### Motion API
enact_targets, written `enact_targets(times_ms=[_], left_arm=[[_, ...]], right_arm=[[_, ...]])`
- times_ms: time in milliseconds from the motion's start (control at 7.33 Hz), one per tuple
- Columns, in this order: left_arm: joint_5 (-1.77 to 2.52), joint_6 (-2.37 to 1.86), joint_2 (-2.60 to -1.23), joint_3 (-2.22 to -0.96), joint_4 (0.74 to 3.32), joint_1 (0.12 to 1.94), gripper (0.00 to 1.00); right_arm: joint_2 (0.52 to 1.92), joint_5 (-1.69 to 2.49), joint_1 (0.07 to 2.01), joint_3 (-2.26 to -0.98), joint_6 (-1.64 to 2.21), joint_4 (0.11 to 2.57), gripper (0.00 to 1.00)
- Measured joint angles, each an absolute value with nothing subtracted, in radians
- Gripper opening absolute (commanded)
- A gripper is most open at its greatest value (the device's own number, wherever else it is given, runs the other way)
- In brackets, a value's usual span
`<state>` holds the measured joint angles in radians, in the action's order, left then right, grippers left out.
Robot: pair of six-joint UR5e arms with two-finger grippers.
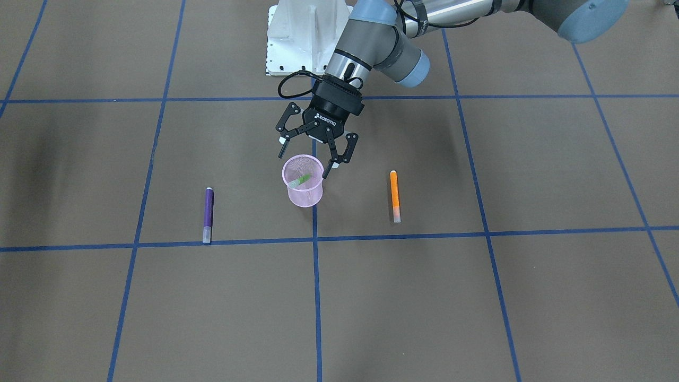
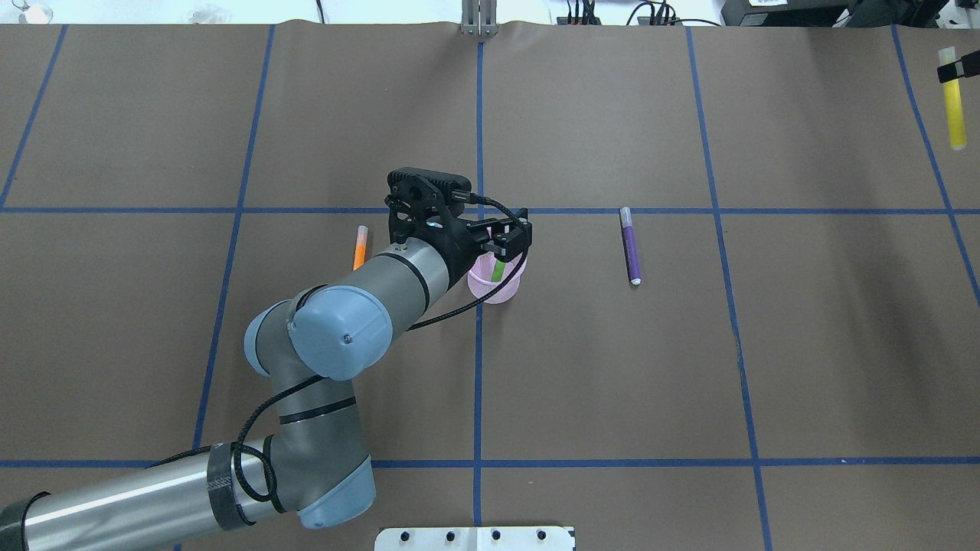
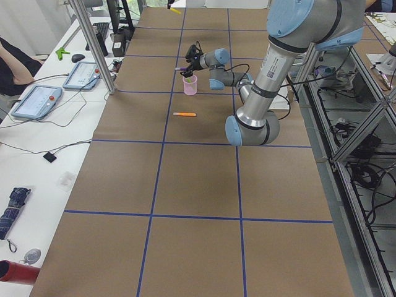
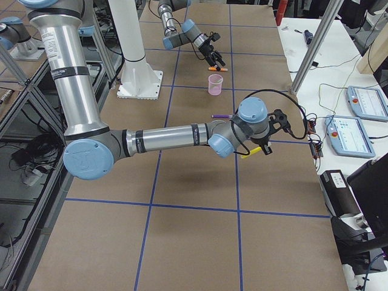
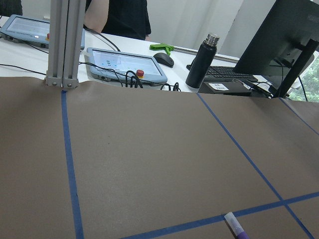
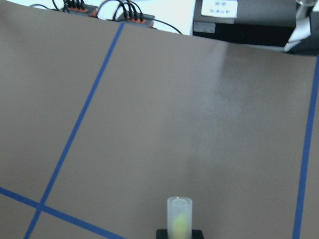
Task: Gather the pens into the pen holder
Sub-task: 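Open the left gripper and withdraw while the right arm lifts the yellow marker, then lower the left gripper onto the orange marker while the right holds the yellow marker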
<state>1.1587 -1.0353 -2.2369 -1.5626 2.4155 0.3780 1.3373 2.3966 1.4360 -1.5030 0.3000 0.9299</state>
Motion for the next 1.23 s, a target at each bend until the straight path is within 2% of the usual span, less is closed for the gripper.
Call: enact_targets(times_ms=[409, 818, 1227], left_arm=[[1.231, -1.084, -2.192, -1.565, 2.407, 0.416, 0.99], [1.432, -1.100, -2.129, -1.565, 2.386, 0.530, 0.99], [1.689, -1.116, -2.113, -1.596, 2.229, 0.652, 0.99]], right_arm=[[1.276, 2.357, 1.398, -1.505, 0.362, 0.794, 0.00], [1.258, 2.145, 1.217, -1.513, 0.647, 0.528, 0.00], [1.255, 2.060, 1.126, -1.549, 0.748, 0.444, 0.00]])
